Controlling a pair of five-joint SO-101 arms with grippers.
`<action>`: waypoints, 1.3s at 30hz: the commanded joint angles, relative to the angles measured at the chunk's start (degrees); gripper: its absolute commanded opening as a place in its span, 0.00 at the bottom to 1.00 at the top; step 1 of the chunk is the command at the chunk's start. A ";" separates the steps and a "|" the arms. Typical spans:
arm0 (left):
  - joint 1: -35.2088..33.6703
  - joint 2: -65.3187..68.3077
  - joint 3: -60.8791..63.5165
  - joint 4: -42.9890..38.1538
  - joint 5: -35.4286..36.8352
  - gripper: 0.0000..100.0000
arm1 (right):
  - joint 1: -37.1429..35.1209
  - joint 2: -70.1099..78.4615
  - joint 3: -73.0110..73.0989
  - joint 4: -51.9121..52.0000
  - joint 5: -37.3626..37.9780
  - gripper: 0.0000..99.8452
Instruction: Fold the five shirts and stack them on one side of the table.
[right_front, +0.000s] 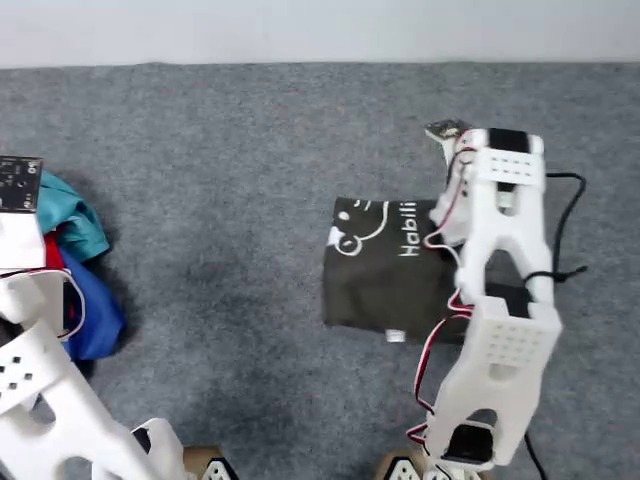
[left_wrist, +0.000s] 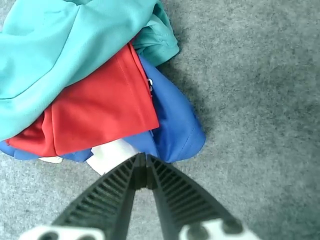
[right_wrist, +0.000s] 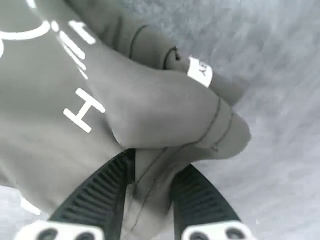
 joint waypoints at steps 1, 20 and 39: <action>0.35 -1.32 0.04 1.49 -0.35 0.01 | 1.98 -3.91 -1.23 -6.46 15.91 0.01; 0.18 -1.32 0.22 1.49 -0.35 0.01 | -2.24 -1.98 -1.32 -29.14 29.80 0.13; 0.44 -1.32 0.13 1.49 -0.35 0.01 | -2.15 -15.43 -1.32 -12.62 -23.12 0.22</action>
